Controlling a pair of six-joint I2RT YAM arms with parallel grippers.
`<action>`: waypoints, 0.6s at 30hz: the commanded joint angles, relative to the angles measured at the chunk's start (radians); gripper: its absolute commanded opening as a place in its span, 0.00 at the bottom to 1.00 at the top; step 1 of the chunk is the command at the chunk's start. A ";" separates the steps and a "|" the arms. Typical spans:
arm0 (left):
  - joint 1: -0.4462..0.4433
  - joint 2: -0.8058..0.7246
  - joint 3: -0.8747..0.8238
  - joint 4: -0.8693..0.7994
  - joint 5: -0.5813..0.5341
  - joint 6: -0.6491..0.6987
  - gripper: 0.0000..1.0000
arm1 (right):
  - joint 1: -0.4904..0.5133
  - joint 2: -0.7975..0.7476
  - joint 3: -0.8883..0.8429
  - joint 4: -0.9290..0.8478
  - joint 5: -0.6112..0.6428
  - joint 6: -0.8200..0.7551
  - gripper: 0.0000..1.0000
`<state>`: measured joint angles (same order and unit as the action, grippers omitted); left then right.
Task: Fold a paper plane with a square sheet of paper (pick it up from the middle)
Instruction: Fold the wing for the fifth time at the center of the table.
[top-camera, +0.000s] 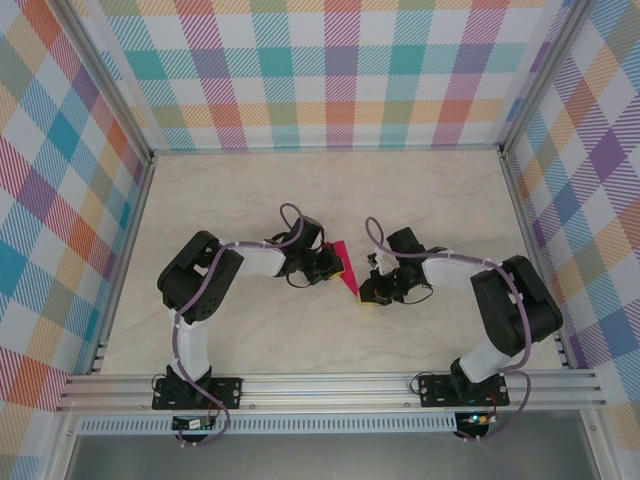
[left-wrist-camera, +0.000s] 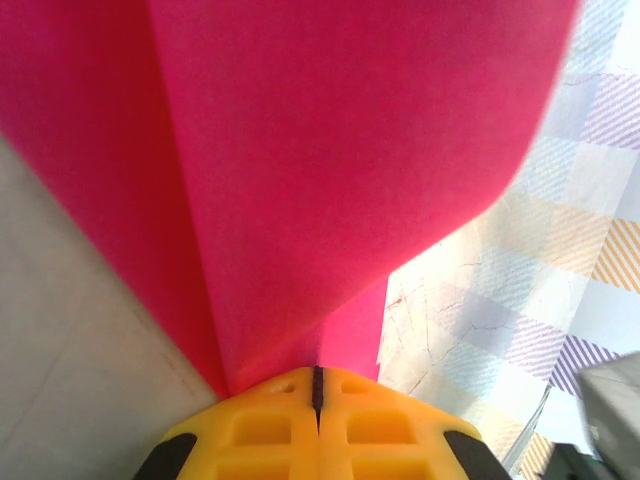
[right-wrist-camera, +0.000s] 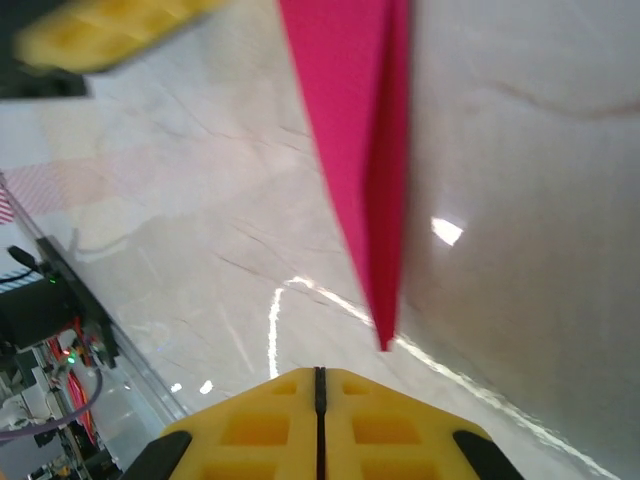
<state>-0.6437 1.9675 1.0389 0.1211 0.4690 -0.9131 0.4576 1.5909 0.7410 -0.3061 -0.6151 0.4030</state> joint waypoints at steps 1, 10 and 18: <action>-0.002 0.060 -0.017 -0.146 -0.107 0.025 0.02 | -0.006 0.018 0.076 0.029 -0.019 0.010 0.10; -0.002 0.057 -0.016 -0.144 -0.096 0.029 0.02 | -0.005 0.190 0.186 0.050 0.002 0.008 0.09; -0.002 0.054 0.002 -0.150 -0.092 0.045 0.02 | -0.005 0.228 0.152 0.013 0.022 -0.024 0.09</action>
<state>-0.6437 1.9682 1.0508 0.1013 0.4694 -0.8944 0.4576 1.8126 0.9089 -0.2565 -0.6037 0.4061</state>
